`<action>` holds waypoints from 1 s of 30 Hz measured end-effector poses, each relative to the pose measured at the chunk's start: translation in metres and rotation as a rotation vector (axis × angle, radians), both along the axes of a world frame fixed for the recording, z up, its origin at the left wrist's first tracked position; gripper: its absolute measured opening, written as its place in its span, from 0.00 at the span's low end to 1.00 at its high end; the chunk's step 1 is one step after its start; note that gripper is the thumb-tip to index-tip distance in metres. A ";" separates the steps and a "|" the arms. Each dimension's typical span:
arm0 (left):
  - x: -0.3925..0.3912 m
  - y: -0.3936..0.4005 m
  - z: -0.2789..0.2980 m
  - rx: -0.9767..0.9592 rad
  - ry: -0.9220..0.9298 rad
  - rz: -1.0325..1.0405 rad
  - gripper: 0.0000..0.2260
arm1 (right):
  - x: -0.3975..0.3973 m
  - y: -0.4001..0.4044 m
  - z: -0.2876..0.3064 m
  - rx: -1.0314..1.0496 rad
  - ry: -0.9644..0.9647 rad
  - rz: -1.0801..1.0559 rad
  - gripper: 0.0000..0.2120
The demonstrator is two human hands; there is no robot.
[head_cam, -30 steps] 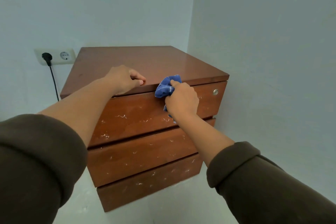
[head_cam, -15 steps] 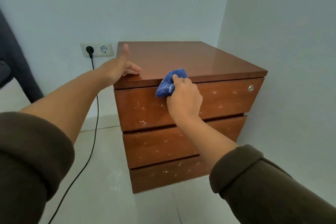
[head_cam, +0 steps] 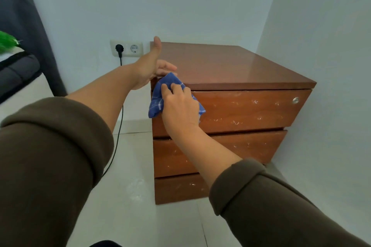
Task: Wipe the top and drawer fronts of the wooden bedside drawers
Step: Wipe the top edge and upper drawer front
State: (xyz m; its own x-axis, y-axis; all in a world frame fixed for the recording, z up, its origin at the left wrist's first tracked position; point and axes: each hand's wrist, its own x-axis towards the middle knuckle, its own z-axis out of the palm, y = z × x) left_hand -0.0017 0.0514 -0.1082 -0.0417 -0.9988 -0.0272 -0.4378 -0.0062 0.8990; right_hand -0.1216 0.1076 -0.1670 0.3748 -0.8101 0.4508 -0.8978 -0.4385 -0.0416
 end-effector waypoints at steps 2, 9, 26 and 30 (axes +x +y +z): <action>0.000 0.004 -0.004 -0.018 -0.024 0.008 0.39 | -0.004 0.001 0.004 -0.001 0.058 0.018 0.21; -0.013 0.030 -0.039 -0.260 0.032 0.525 0.16 | -0.042 0.010 0.026 -0.093 0.149 -0.010 0.15; -0.038 0.029 -0.067 -0.155 0.242 0.879 0.19 | -0.052 -0.046 0.065 0.282 0.155 -0.030 0.19; -0.040 0.025 -0.074 -0.209 0.250 0.912 0.19 | -0.054 -0.056 0.063 0.179 0.126 -0.005 0.17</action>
